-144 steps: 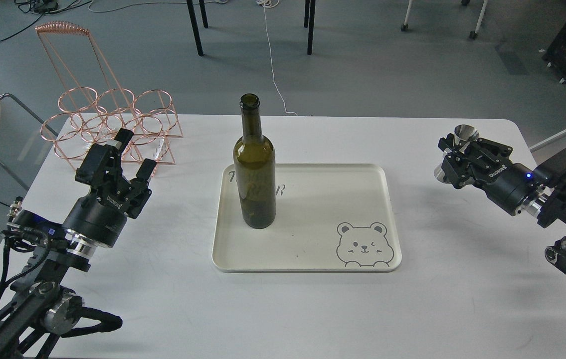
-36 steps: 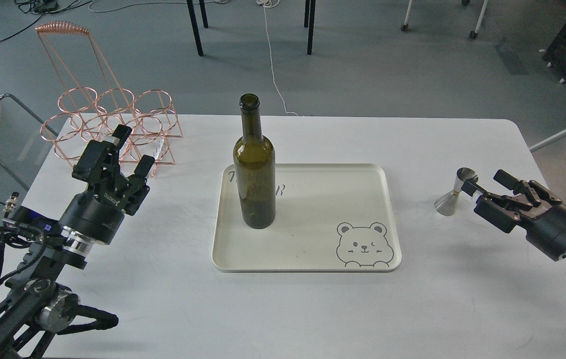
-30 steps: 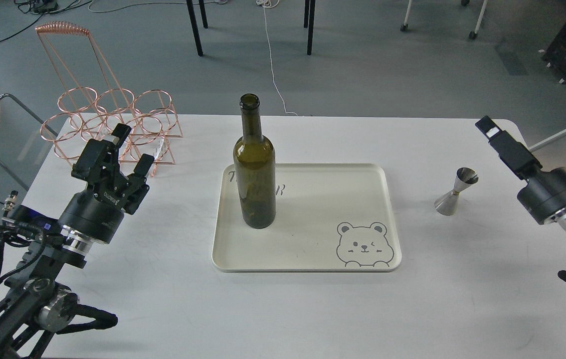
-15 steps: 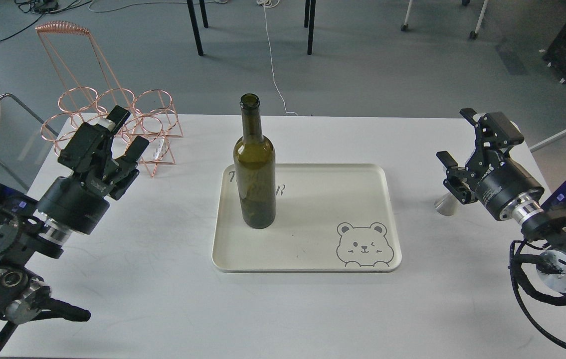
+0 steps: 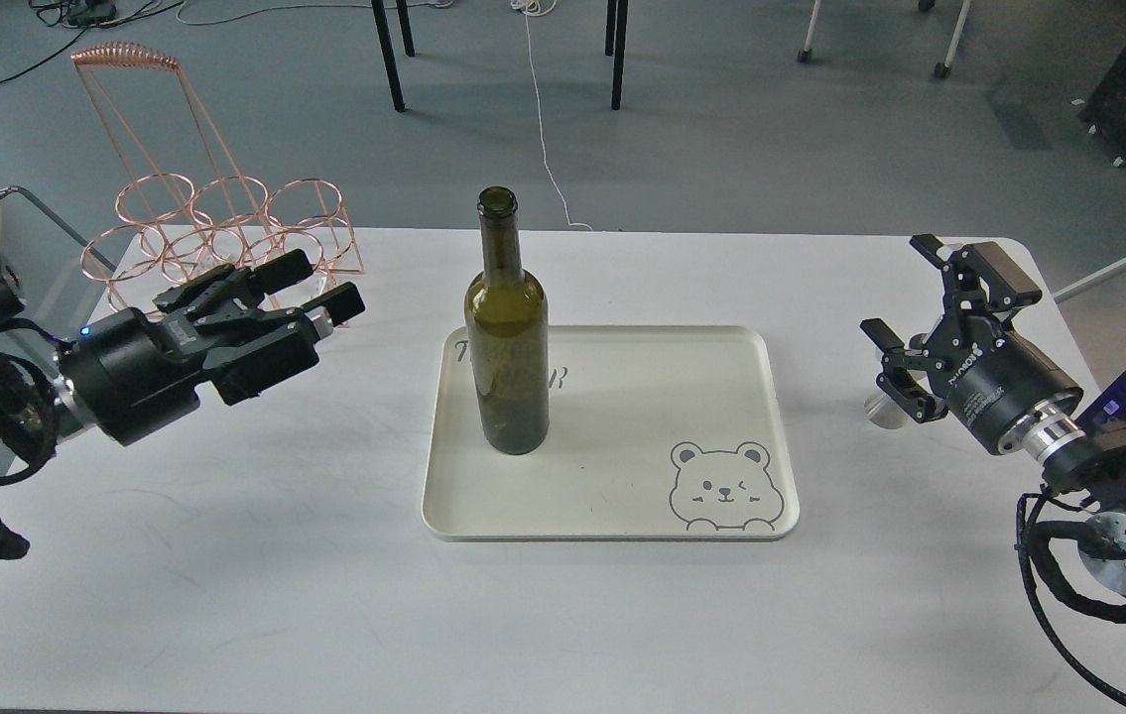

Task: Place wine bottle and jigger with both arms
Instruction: 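Raise the right gripper and reach the left gripper toward the bottle neck, then close the left gripper around the wine bottle neck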

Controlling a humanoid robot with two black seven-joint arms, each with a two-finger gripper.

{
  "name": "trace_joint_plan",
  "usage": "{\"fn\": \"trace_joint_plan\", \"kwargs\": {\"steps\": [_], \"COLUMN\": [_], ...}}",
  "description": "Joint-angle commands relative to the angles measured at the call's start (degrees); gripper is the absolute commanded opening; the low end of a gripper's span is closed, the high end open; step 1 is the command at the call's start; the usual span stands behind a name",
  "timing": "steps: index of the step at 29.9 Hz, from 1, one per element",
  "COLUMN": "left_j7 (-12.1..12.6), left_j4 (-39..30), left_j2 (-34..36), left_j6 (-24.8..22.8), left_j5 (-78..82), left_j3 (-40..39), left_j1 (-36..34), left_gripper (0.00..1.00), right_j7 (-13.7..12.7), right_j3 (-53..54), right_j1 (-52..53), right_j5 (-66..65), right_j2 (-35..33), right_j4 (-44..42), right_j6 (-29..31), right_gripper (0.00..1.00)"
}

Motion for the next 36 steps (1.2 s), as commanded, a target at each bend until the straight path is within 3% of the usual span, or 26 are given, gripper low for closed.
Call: {"fn": "trace_joint_plan", "kwargs": {"steps": [1, 9, 18, 36], "left_j7": [0.0, 0.0, 0.0, 0.0], "left_j4": [0.2, 3.7, 13.0, 15.9], "left_j2": [1.2, -1.1, -6.6, -11.0], "left_j6": [-1.9, -4.1, -4.2, -5.6], "left_j5": [6.7, 8.6, 8.9, 8.5], "left_j3": [4.3, 16.0, 22.6, 24.3], "left_j1": [-6.7, -22.0, -30.7, -33.1], "left_gripper": [0.98, 0.98, 0.98, 0.98], "right_j7": [0.0, 0.0, 0.0, 0.0], "right_j3": [0.1, 0.6, 0.6, 0.3], "right_j1": [0.0, 0.0, 0.0, -0.1], "right_j5": [0.0, 0.0, -0.2, -0.6], "right_j2": [0.0, -0.1, -0.1, -0.1], "right_j4": [-0.2, -0.2, -0.2, -0.7], "right_j6": [-0.1, -0.2, -0.3, -1.2], "right_gripper": [0.99, 0.99, 0.99, 0.99]}}
